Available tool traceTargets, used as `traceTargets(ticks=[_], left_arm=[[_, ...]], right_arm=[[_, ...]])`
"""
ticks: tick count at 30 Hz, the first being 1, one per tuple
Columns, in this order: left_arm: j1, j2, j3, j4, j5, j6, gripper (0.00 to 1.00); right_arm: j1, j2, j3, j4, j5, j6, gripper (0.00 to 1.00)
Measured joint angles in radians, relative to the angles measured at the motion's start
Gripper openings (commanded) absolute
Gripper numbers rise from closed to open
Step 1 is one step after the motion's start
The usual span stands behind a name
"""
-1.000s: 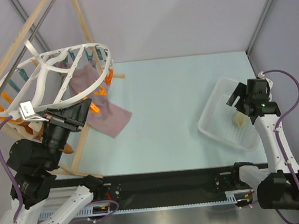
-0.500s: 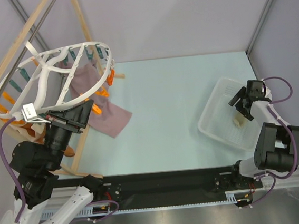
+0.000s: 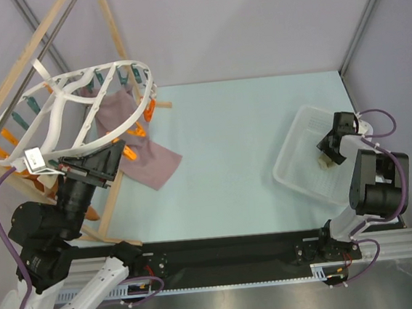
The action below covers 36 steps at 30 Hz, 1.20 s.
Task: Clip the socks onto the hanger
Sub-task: Pick up the sock from the bin, then place the sock in the bin.
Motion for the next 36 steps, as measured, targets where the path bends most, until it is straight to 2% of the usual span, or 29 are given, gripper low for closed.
traceTargets(ticks=[1,2,3,6,8,10,18,24,27,28,29,30,33,36], left_arm=[[0.0,0.0,0.0,-0.001,0.0,0.0,0.0],[0.0,-0.001,0.0,-0.002,0.0,0.0,0.0],[0.0,-0.003,0.0,-0.002,0.0,0.0,0.0],[0.0,-0.006,0.0,-0.006,0.0,0.0,0.0],[0.0,-0.006,0.0,-0.008,0.0,0.0,0.0],[0.0,-0.007,0.0,-0.01,0.0,0.0,0.0],[0.0,-0.008,0.0,-0.013,0.0,0.0,0.0],[0.0,-0.011,-0.001,-0.012,0.0,0.0,0.0],[0.0,-0.014,-0.006,-0.011,0.001,0.0,0.0],[0.0,-0.014,-0.006,-0.011,0.002,0.0,0.0],[0.0,-0.014,-0.008,-0.011,0.002,0.0,0.0],[0.0,-0.014,-0.009,-0.01,0.003,0.0,0.0],[0.0,-0.014,-0.011,-0.008,0.005,0.0,0.0],[0.0,-0.014,-0.011,-0.006,0.007,0.0,0.0]], right_arm=[[0.005,0.005,0.0,0.005,0.002,0.002,0.41],[0.013,0.011,0.0,0.011,0.007,-0.001,0.37],[0.018,0.015,0.0,0.015,0.01,0.002,0.26],[0.03,0.016,0.0,0.024,0.005,0.008,0.1],[0.034,0.014,0.0,0.024,-0.007,0.011,0.03],[0.034,-0.002,0.0,0.016,-0.02,0.019,0.0],[0.006,-0.143,0.043,-0.042,-0.114,0.039,0.0],[0.084,-0.105,0.196,-0.137,-0.083,-0.086,0.05],[0.156,-0.071,0.222,-0.181,-0.01,-0.153,0.19],[0.178,-0.061,0.222,-0.201,0.014,-0.175,0.33],[0.2,-0.049,0.222,-0.222,0.031,-0.192,0.41],[0.219,-0.037,0.222,-0.241,0.045,-0.211,0.59],[0.239,-0.027,0.194,-0.268,0.062,-0.245,0.73],[0.208,-0.045,0.139,-0.261,0.027,-0.247,0.73]])
